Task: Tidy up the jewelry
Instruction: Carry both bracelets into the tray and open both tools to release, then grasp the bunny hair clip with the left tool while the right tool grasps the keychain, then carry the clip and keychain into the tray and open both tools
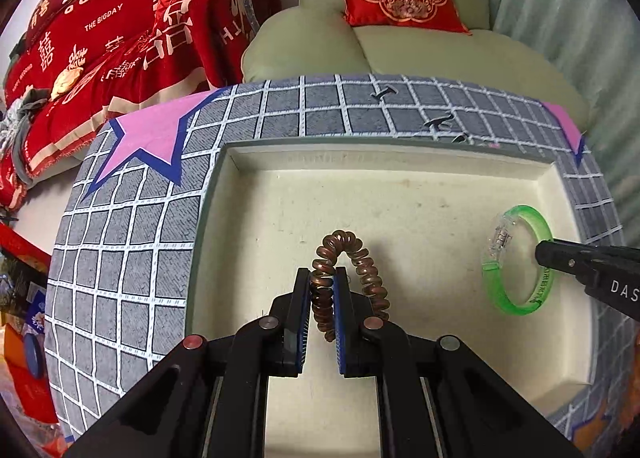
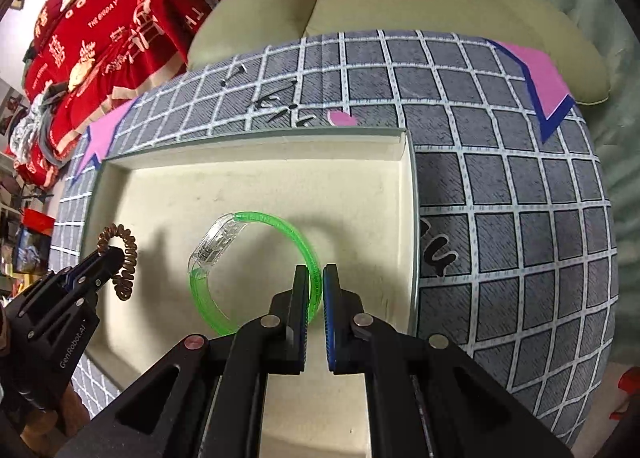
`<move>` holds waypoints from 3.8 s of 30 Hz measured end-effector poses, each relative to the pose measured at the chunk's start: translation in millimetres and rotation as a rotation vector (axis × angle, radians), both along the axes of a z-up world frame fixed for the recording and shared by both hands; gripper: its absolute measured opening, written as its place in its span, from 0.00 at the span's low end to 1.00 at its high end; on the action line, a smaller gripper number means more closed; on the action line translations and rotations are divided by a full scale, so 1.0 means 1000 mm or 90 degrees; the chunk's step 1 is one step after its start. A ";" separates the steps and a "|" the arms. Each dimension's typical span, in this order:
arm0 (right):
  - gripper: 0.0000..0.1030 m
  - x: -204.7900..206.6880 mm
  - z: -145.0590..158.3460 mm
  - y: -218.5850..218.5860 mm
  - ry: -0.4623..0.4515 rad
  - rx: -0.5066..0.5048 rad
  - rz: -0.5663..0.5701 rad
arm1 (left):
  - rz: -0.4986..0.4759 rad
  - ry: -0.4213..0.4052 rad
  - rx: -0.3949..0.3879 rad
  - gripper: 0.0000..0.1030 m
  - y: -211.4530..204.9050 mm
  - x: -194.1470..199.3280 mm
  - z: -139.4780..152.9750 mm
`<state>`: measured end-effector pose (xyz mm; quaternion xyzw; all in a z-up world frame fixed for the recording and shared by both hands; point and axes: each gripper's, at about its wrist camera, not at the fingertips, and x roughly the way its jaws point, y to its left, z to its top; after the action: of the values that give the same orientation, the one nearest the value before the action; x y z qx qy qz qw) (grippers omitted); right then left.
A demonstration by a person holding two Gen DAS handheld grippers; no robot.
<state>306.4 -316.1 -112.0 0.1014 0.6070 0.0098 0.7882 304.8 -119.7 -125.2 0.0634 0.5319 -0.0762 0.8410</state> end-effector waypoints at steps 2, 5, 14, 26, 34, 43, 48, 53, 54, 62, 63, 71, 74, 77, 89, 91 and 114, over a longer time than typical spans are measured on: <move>0.07 0.001 -0.005 -0.001 0.005 0.001 0.002 | -0.005 0.001 0.016 0.20 -0.004 0.000 -0.005; 0.08 0.001 -0.004 0.002 -0.003 -0.012 0.015 | -0.018 0.005 0.042 0.20 -0.009 -0.002 -0.012; 0.16 0.001 -0.004 0.005 -0.002 0.005 0.019 | -0.019 0.022 0.044 0.20 -0.009 -0.004 -0.012; 0.55 -0.010 0.021 -0.002 -0.047 0.059 -0.010 | 0.006 -0.021 0.050 1.00 -0.002 -0.017 0.005; 0.79 -0.035 0.041 0.003 -0.073 0.101 -0.021 | -0.010 -0.047 0.038 1.00 0.009 -0.044 0.031; 0.83 -0.084 0.053 0.010 -0.074 0.142 -0.026 | -0.001 0.008 0.012 1.00 0.065 -0.101 0.041; 0.83 -0.126 0.050 0.020 -0.036 0.131 -0.006 | 0.017 0.037 0.026 1.00 0.097 -0.146 0.038; 0.83 -0.173 0.042 0.037 -0.001 0.097 0.011 | 0.044 0.078 0.028 1.00 0.122 -0.192 0.031; 0.83 -0.179 0.040 0.039 0.005 0.094 0.013 | 0.047 0.086 0.026 1.00 0.126 -0.200 0.029; 0.83 -0.235 0.020 0.070 0.055 0.070 0.035 | 0.077 0.133 0.018 1.00 0.137 -0.255 0.012; 0.83 -0.239 0.018 0.073 0.057 0.069 0.037 | 0.079 0.135 0.017 1.00 0.137 -0.260 0.011; 0.83 -0.243 0.002 0.101 0.068 0.042 0.054 | 0.096 0.139 0.011 1.00 0.139 -0.274 -0.002; 0.83 -0.243 -0.003 0.107 0.073 0.034 0.053 | 0.105 0.144 0.009 0.93 0.140 -0.273 -0.008; 0.82 -0.241 -0.007 0.116 0.072 0.029 0.053 | 0.110 0.152 0.008 0.92 0.141 -0.273 -0.015; 0.55 -0.234 -0.022 0.158 0.074 -0.069 0.100 | 0.130 0.150 -0.011 0.83 0.144 -0.279 -0.022; 0.46 -0.235 -0.021 0.165 0.071 -0.099 0.113 | 0.124 0.147 -0.011 0.76 0.143 -0.280 -0.020; 0.13 -0.231 0.010 0.112 0.038 0.015 0.052 | 0.113 0.136 -0.116 0.28 0.152 -0.284 0.013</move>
<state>75.6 -204.2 -102.0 0.0862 0.6339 0.0463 0.7672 20.6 32.0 -112.4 -0.0688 0.6127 -0.0559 0.7853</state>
